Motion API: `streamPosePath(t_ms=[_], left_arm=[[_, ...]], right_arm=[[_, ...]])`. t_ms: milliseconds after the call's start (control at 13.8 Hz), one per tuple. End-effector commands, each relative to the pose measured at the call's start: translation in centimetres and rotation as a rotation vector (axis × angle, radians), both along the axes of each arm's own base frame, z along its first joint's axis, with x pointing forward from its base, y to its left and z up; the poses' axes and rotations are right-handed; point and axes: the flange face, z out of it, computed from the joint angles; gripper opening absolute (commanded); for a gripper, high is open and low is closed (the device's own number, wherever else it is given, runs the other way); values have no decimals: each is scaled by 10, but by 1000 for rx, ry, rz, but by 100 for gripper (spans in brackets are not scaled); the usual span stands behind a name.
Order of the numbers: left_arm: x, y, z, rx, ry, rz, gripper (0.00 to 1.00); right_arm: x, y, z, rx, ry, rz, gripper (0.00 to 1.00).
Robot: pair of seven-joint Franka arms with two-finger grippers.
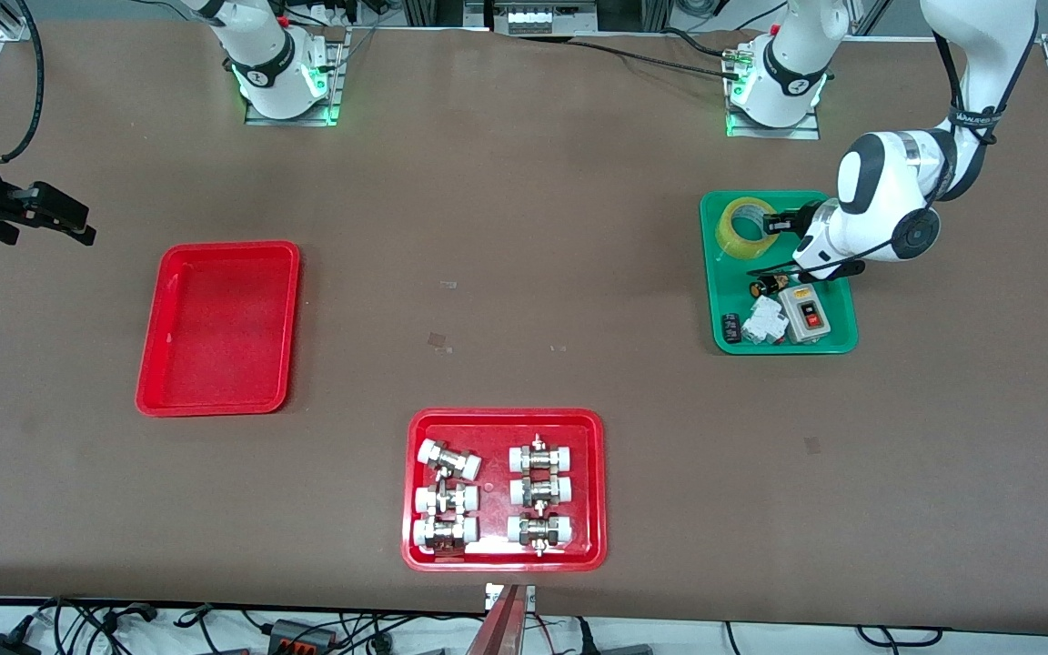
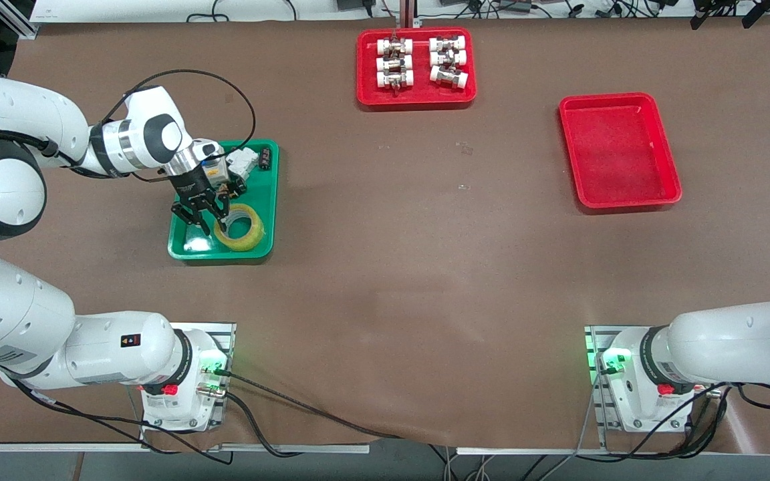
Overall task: Left arm passes tape to right arm into tray
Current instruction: 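Lower the left gripper and grasp the yellow tape roll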
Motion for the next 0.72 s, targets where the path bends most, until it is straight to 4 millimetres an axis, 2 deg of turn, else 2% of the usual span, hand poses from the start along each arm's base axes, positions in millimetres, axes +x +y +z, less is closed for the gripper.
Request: streamPosePath(t_ms=[0, 145, 290, 435, 652], left_arm=[[-1, -6, -5, -29, 0, 21, 26], [0, -8, -5, -32, 0, 24, 19], [2, -10, -2, -33, 0, 17, 17], [23, -23, 27, -50, -18, -18, 17], [66, -25, 84, -78, 7, -47, 14]], right_arm=[[0, 0, 5, 7, -8, 4, 100], [0, 0, 5, 7, -8, 4, 100], [0, -1, 5, 7, -6, 2, 100], [0, -1, 5, 4, -7, 4, 100], [-1, 1, 8, 1, -10, 14, 100]])
